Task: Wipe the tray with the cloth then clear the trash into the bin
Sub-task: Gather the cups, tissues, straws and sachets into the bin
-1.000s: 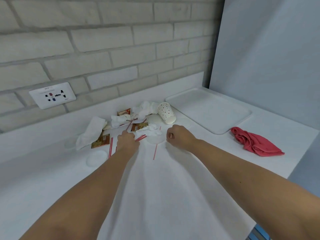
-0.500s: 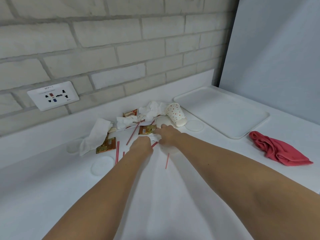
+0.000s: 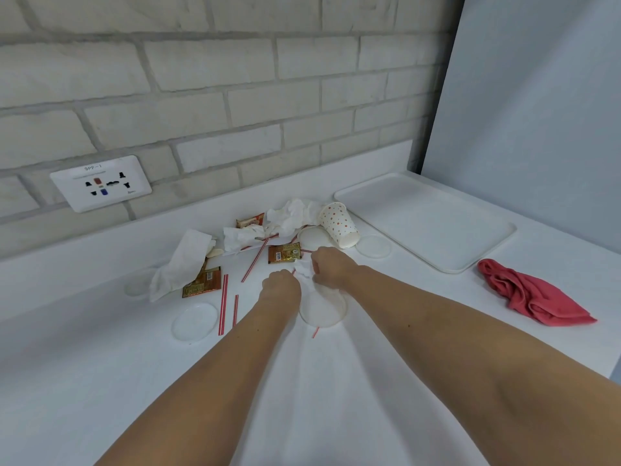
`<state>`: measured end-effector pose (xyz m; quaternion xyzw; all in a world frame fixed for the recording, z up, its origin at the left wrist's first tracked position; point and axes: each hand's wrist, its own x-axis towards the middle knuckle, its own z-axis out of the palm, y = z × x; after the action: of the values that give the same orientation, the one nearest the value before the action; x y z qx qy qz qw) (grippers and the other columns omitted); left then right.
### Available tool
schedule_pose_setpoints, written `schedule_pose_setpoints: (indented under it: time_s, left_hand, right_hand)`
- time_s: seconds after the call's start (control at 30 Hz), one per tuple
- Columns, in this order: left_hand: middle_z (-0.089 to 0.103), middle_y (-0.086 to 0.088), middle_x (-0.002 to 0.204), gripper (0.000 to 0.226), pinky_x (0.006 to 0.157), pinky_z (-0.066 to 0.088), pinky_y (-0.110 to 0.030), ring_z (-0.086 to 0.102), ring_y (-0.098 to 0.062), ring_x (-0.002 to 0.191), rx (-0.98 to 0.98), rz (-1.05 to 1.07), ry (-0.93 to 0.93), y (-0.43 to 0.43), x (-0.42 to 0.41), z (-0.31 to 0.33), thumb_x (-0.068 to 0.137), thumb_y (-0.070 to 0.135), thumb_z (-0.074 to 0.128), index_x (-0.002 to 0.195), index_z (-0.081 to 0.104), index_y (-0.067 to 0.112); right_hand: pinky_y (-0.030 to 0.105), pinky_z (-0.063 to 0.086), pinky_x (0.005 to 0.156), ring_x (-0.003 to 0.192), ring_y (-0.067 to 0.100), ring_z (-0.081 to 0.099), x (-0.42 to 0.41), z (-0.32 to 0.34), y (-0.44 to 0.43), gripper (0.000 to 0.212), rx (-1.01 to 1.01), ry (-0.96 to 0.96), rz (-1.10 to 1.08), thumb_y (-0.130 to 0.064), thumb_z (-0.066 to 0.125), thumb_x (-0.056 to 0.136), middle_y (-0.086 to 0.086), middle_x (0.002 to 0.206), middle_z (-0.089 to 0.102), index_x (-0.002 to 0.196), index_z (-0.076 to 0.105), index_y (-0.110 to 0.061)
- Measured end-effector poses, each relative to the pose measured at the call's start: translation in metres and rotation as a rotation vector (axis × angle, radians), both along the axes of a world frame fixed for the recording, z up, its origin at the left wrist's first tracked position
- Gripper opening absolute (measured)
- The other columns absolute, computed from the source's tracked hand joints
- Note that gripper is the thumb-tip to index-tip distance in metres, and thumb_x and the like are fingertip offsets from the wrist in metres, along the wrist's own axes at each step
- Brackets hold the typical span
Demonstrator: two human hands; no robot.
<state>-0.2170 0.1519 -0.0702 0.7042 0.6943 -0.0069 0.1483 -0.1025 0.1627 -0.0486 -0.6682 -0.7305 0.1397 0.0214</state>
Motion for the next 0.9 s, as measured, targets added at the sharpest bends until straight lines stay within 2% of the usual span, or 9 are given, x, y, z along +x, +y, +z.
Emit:
schedule_pose_setpoints:
  time_s: [0.1, 0.17, 0.23, 0.37, 0.53, 0.63, 0.77, 0.83, 0.9]
  left_hand:
    - [0.039, -0.017, 0.136, 0.040, 0.102, 0.039, -0.032, 0.042, -0.028, 0.127, 0.009, 0.002, 0.000, -0.004, -0.001, 0.000, 0.094, 0.003, 0.041, 0.133, 0.034, -0.001]
    - [0.042, -0.016, 0.134, 0.041, 0.099, 0.042, -0.032, 0.046, -0.028, 0.124, 0.008, 0.019, -0.039, -0.004, -0.004, 0.002, 0.092, 0.000, 0.043, 0.133, 0.034, 0.000]
    - [0.048, -0.017, 0.131, 0.049, 0.097, 0.045, -0.035, 0.051, -0.029, 0.119, 0.003, 0.058, -0.121, -0.002, -0.009, 0.006, 0.090, -0.004, 0.045, 0.137, 0.029, 0.000]
    - [0.053, -0.020, 0.125, 0.050, 0.091, 0.047, -0.035, 0.056, -0.030, 0.114, 0.043, 0.072, -0.183, -0.002, -0.020, 0.018, 0.091, -0.008, 0.042, 0.138, 0.026, -0.002]
    - [0.057, -0.020, 0.123, 0.032, 0.088, 0.044, -0.033, 0.055, -0.033, 0.114, 0.066, 0.050, -0.142, -0.006, -0.050, 0.044, 0.098, 0.007, 0.034, 0.123, 0.050, -0.006]
    - [0.053, -0.022, 0.128, 0.044, 0.096, 0.039, -0.035, 0.050, -0.035, 0.120, 0.030, 0.080, -0.174, -0.013, -0.080, 0.059, 0.103, 0.022, 0.024, 0.127, 0.049, -0.005]
    - [0.057, -0.021, 0.123, 0.059, 0.097, 0.038, -0.034, 0.052, -0.033, 0.117, 0.025, 0.136, -0.193, -0.023, -0.114, 0.061, 0.101, 0.043, 0.024, 0.119, 0.055, -0.005]
    - [0.058, -0.021, 0.122, 0.058, 0.094, 0.038, -0.034, 0.052, -0.033, 0.115, 0.018, 0.126, -0.282, -0.029, -0.116, 0.058, 0.101, 0.042, 0.025, 0.118, 0.055, -0.005]
    - [0.057, -0.021, 0.117, 0.055, 0.093, 0.038, -0.036, 0.053, -0.033, 0.111, 0.000, 0.113, -0.414, -0.036, -0.111, 0.056, 0.101, 0.041, 0.028, 0.120, 0.052, -0.005]
  right_hand:
    - [0.032, 0.038, 0.071, 0.094, 0.026, 0.050, 0.001, 0.003, -0.005, 0.040, -0.022, 0.064, 0.002, 0.002, 0.043, 0.091, 0.015, 0.119, 0.053, 0.129, 0.040, -0.006]
    - [0.034, 0.043, 0.082, 0.109, 0.029, 0.053, 0.005, 0.008, -0.005, 0.039, 0.010, 0.082, -0.011, -0.001, 0.039, 0.093, 0.015, 0.125, 0.052, 0.132, 0.046, -0.006]
    - [0.033, 0.046, 0.082, 0.099, 0.026, 0.056, 0.010, 0.016, -0.002, 0.033, 0.080, 0.131, -0.050, -0.004, 0.037, 0.094, 0.016, 0.114, 0.059, 0.116, 0.061, 0.002]
    - [0.020, 0.030, 0.048, 0.059, 0.015, 0.042, 0.021, 0.034, -0.004, 0.030, 0.089, 0.281, -0.093, 0.005, 0.037, 0.088, 0.008, 0.071, 0.047, 0.089, 0.066, 0.013]
    - [0.018, 0.038, 0.058, 0.068, 0.017, 0.048, 0.022, 0.036, -0.016, 0.035, -0.070, 0.322, -0.036, 0.009, 0.034, 0.082, 0.006, 0.070, 0.054, 0.059, 0.054, -0.009]
    - [0.021, 0.041, 0.067, 0.083, 0.020, 0.048, 0.015, 0.039, -0.027, 0.020, -0.126, 0.231, -0.015, -0.007, 0.037, 0.096, 0.007, 0.088, 0.052, 0.085, 0.052, -0.012]
    - [0.022, 0.033, 0.062, 0.079, 0.018, 0.048, 0.006, 0.033, -0.037, 0.031, -0.156, 0.269, 0.052, -0.032, 0.048, 0.096, 0.003, 0.085, 0.051, 0.070, 0.051, -0.015]
    - [0.022, 0.035, 0.063, 0.083, 0.015, 0.049, -0.008, 0.034, -0.039, 0.037, -0.154, 0.389, 0.046, -0.049, 0.048, 0.093, -0.002, 0.092, 0.050, 0.092, 0.062, -0.014]
    - [0.022, 0.034, 0.057, 0.080, 0.015, 0.047, -0.028, 0.037, -0.040, 0.045, -0.177, 0.551, -0.005, -0.051, 0.043, 0.095, -0.004, 0.104, 0.048, 0.123, 0.055, -0.019]
